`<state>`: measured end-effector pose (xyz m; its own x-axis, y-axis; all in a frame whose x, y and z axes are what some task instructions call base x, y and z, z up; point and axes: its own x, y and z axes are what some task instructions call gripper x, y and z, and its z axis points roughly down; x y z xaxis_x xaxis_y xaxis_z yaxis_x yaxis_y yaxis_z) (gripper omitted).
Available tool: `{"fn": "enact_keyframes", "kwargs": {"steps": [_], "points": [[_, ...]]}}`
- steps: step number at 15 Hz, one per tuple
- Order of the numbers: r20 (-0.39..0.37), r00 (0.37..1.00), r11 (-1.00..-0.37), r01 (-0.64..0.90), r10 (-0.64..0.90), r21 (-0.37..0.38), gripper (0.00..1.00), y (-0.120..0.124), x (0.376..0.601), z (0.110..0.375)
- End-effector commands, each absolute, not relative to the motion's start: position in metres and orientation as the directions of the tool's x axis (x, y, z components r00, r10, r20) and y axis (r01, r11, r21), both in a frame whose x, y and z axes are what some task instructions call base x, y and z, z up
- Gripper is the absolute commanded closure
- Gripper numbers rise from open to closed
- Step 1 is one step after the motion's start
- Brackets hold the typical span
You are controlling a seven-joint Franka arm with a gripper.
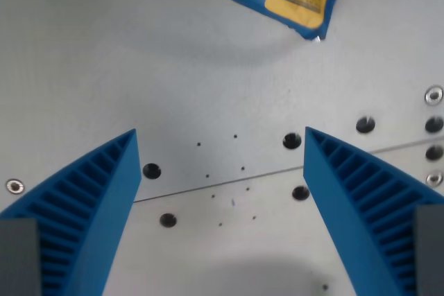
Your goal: Move above the blue bag
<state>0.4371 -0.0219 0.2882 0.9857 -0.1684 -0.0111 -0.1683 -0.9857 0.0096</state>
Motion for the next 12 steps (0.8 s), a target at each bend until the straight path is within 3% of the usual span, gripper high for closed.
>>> {"fn": "enact_keyframes", "kwargs": {"steps": [1,12], "points": [[-0.006,0.998,-0.998,0.062,0.061,0.031,0.00,-0.025,0.445,0.282],[-0.049,0.909,-0.909,0.415,0.413,0.042,0.00,-0.032,0.469,0.247]]}}
